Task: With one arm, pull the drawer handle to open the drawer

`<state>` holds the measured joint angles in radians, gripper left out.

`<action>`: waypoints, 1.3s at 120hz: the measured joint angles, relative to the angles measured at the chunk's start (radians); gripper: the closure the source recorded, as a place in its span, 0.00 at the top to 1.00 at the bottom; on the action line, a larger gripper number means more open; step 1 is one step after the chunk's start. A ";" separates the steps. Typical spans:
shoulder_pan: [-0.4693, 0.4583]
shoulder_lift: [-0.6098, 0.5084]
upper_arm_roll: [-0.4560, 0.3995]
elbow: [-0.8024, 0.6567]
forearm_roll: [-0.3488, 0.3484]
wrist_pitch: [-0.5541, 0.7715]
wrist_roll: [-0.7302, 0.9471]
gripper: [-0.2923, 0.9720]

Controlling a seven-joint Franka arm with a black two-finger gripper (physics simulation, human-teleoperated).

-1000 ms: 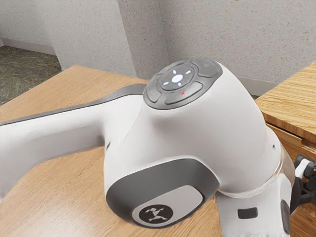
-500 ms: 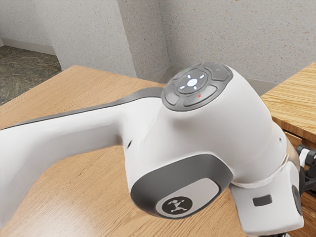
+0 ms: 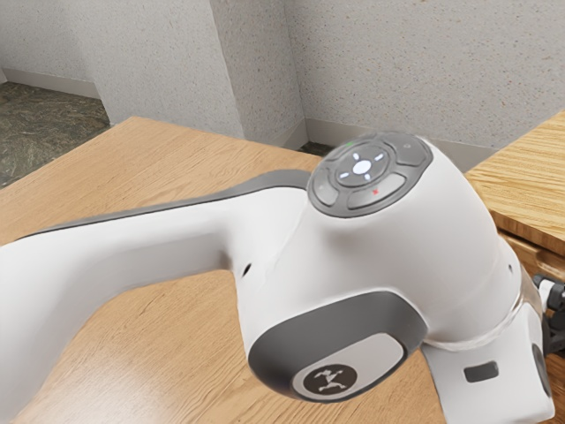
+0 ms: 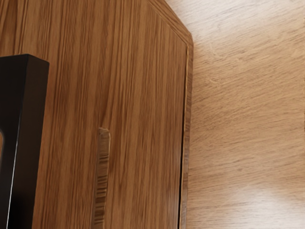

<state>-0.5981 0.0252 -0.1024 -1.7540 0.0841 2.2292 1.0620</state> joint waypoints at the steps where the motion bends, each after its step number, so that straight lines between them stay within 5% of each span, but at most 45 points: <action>1: 0.000 -0.001 0.000 -0.001 0.000 0.000 -0.001 0.79; 51: -0.048 -0.077 0.023 -0.072 -0.008 -0.065 -0.031 0.86; 78: -0.065 -0.147 0.025 -0.141 0.001 -0.093 -0.050 0.72; 117: -0.070 -0.222 0.024 -0.222 0.009 -0.135 -0.082 0.72; 133: -0.085 -0.266 0.025 -0.257 0.009 -0.155 -0.093 0.64; 143: -0.095 -0.287 0.027 -0.271 0.010 -0.166 -0.100 0.48; 152: -0.104 -0.309 0.028 -0.290 0.012 -0.173 -0.106 0.56; 156: -0.107 -0.320 0.028 -0.300 0.011 -0.176 -0.108 0.51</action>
<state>-0.7048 -0.2946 -0.0746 -2.0541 0.0952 2.0532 0.9543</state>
